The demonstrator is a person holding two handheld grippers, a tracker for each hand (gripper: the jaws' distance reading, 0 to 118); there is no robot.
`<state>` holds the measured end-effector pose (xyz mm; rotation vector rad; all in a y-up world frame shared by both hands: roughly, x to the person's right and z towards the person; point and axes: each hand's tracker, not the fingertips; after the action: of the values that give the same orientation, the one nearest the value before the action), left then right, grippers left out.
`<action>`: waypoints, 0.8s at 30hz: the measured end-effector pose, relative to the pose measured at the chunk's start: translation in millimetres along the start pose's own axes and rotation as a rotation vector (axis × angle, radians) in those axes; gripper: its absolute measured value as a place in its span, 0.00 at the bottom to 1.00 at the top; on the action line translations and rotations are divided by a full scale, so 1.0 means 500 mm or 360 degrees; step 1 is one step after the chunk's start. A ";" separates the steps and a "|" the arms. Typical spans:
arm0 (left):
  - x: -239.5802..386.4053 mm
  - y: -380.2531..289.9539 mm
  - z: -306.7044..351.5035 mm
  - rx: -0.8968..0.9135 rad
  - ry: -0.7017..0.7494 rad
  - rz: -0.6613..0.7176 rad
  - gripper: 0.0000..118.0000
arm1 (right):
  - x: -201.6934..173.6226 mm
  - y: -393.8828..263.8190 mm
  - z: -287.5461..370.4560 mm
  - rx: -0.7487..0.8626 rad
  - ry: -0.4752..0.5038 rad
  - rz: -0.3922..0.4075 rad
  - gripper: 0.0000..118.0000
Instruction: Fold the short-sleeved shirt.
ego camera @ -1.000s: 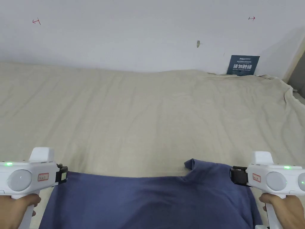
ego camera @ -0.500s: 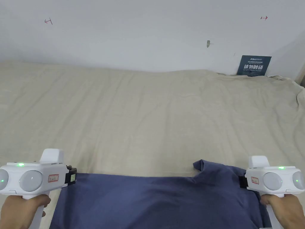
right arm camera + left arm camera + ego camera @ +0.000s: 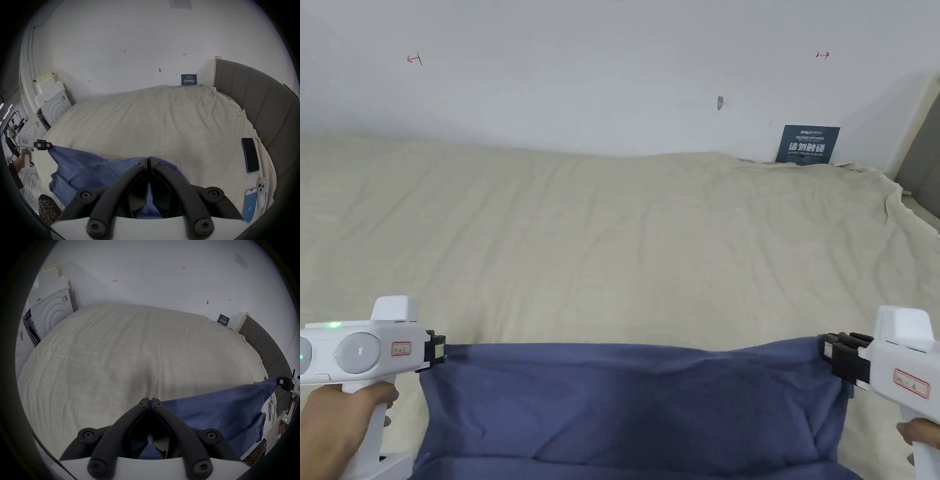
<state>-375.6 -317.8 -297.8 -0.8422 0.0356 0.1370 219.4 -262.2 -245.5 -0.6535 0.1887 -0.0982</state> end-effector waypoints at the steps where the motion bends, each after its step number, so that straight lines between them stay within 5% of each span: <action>1: -0.003 -0.010 0.018 0.0007 -0.0003 0.0001 0.00 | 0.003 -0.015 0.022 0.0017 0.0012 -0.0005 0.01; 11: -0.024 -0.168 0.128 -0.0039 0.0006 -0.0046 0.00 | 0.008 -0.195 0.162 -0.0032 0.0016 -0.0081 0.01; 24: -0.057 -0.365 0.085 -0.0231 0.0081 -0.0033 0.00 | 0.036 -0.409 0.101 -0.0377 -0.0171 -0.0307 0.01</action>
<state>-380.1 -409.1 -131.5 -0.9908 0.0654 0.0993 240.9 -396.5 -83.4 -0.9104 0.0330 -0.2279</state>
